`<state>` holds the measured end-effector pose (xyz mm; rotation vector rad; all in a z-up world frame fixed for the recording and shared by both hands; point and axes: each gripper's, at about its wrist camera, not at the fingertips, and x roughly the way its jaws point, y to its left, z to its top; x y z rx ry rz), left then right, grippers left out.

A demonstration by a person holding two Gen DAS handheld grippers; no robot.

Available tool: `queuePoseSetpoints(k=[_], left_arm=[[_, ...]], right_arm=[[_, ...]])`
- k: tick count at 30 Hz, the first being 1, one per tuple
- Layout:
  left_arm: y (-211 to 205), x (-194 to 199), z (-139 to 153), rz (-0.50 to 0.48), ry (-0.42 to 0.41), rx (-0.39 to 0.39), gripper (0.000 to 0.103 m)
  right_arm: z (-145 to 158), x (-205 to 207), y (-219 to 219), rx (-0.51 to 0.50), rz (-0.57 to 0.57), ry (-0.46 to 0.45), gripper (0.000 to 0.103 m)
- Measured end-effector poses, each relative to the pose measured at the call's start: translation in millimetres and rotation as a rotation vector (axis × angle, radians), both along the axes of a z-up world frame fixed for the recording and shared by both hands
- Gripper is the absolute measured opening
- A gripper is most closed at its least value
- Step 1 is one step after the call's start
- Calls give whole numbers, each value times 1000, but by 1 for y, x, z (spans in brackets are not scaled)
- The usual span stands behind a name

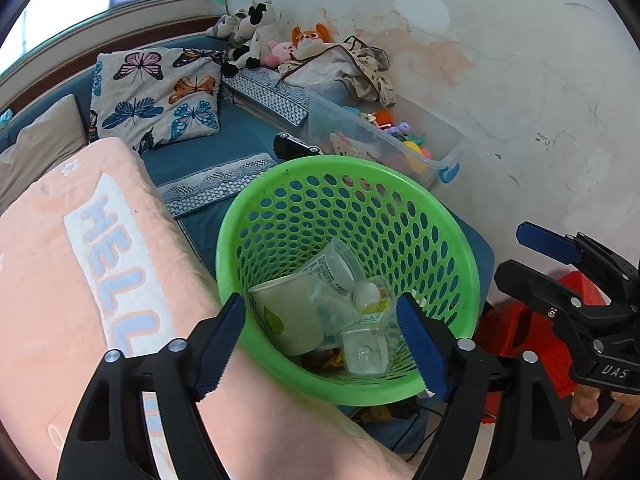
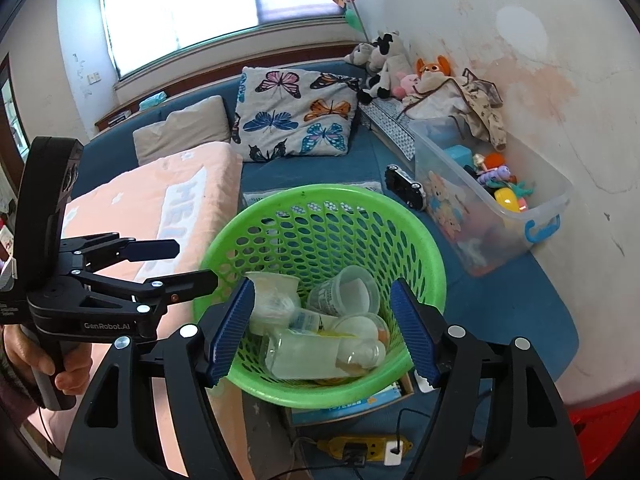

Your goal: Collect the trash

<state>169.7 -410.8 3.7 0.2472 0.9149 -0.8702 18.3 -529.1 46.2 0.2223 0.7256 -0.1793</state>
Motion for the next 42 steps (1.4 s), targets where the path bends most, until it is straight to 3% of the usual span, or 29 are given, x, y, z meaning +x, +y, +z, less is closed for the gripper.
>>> queuePoseSetpoints(k=[13, 21, 24, 33, 42], left_arm=[[58, -5, 22, 101, -53, -22, 87], [107, -11, 36, 186, -99, -17, 88], [129, -13, 42, 232, -116, -23, 94], [189, -27, 55, 343, -190, -5, 96], [251, -43, 51, 463, -204, 16, 96]], right_arm=[[5, -11, 35, 23, 56, -33, 76], [12, -17, 71, 14, 116, -62, 81], [15, -17, 87, 5, 142, -76, 84], [20, -19, 134, -14, 205, -109, 90], [18, -19, 168, 7, 241, -124, 94]])
